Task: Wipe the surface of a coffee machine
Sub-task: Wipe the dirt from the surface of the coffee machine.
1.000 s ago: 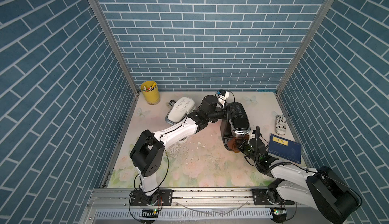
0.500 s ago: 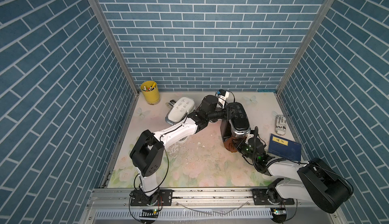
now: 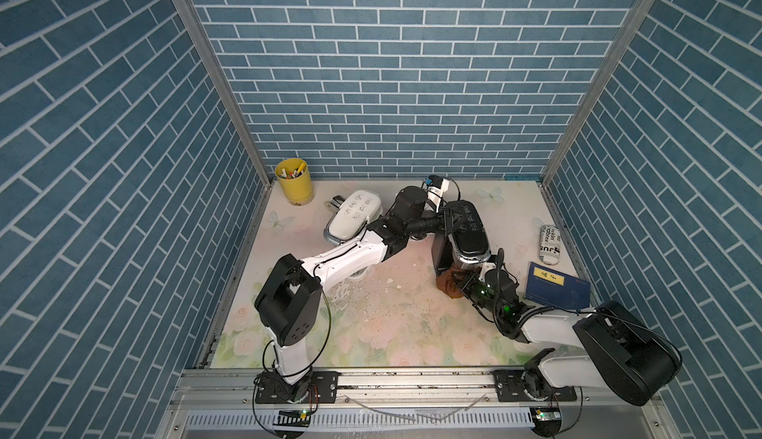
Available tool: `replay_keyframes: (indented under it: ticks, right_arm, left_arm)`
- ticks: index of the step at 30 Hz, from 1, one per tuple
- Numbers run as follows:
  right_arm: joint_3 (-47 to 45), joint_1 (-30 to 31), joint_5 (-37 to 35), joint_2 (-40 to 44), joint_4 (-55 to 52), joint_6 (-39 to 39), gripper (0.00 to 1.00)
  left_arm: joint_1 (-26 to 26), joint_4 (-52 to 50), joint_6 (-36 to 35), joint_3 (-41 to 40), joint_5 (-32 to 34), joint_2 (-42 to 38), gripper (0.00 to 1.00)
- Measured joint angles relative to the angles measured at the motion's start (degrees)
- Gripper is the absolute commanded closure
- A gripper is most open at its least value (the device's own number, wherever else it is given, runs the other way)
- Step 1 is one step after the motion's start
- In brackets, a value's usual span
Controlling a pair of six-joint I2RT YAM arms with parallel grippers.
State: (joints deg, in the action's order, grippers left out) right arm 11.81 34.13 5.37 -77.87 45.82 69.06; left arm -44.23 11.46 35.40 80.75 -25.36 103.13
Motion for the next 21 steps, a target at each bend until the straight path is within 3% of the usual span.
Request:
replay_keyframes:
  ticks: [9, 17, 21]
  right_arm:
    - [-0.46, -0.02, -0.04, -0.87, 1.77, 1.55, 1.00]
    - [-0.39, -0.76, -5.44, 17.81, -21.75, -2.08, 1.00]
    - [-0.39, -3.52, -6.49, 21.53, -29.05, -3.67, 1.00]
  left_arm:
    - [0.07, 0.02, 0.00, 0.00, -0.04, 0.00, 0.65]
    - [0.11, 0.07, 0.00, 0.00, -0.24, 0.00, 0.65]
    - [0.11, 0.11, 0.02, 0.00, -0.26, 0.00, 0.65]
